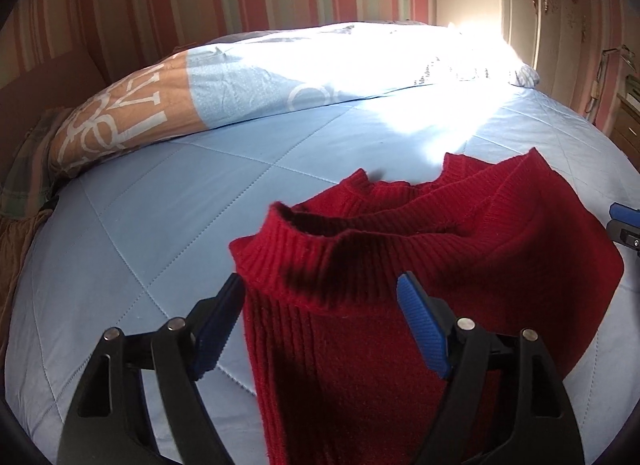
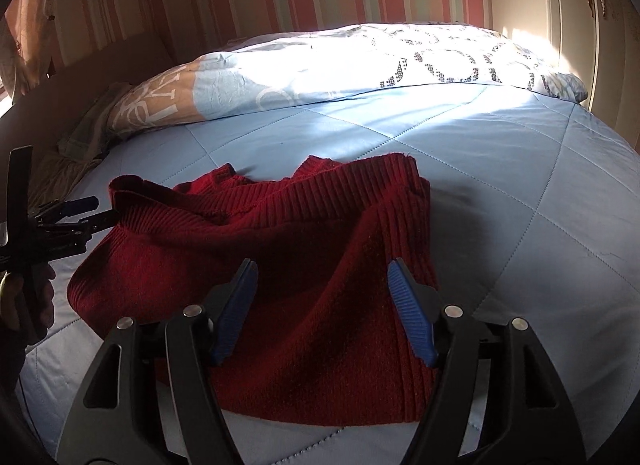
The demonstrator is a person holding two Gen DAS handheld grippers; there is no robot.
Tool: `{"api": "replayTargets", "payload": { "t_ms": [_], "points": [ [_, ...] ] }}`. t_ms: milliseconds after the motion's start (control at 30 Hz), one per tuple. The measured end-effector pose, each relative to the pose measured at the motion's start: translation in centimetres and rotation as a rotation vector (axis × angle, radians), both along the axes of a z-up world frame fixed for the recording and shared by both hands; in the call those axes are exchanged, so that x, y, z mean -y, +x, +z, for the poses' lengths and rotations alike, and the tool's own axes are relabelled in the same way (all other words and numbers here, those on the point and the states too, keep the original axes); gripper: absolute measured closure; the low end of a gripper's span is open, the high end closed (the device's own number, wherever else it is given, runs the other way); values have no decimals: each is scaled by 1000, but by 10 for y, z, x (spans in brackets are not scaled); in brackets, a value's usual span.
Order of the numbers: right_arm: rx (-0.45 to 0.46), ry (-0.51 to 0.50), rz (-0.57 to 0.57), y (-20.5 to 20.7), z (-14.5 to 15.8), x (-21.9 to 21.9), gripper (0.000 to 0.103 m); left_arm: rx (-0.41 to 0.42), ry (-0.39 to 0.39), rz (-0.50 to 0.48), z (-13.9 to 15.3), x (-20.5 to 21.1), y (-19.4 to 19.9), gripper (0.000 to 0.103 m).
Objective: Fold small clothes
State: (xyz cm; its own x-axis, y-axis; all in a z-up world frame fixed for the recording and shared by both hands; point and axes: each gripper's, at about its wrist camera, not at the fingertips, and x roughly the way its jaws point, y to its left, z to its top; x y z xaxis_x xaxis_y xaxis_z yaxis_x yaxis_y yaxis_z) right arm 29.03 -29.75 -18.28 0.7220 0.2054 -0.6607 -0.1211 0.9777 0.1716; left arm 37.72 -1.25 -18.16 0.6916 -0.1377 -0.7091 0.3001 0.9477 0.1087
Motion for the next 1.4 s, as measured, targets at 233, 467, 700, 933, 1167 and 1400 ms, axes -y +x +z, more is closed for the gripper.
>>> {"api": "replayTargets", "payload": {
  "t_ms": [233, 467, 700, 933, 1167, 1400],
  "points": [
    [-35, 18, -2, -2, -15, -2, 34, -136, 6, -34, -33, 5, 47, 82],
    [-22, 20, -10, 13, -11, 1, 34, -130, 9, 3, -34, 0, 75, 96],
    [-11, 10, 6, 64, -1, 9, 34, -129, -64, 64, -26, -21, 90, 96],
    [-131, -9, -18, 137, -23, 28, 37, -109, -56, 57, -28, -15, 76, 96],
    [-176, -108, 28, 156, -48, 12, 92, -87, -15, 78, -32, -11, 78, 96],
    [72, -110, -29, 139, 4, 18, 94, 31, -11, 151, -10, -14, 82, 96]
  ]
}}
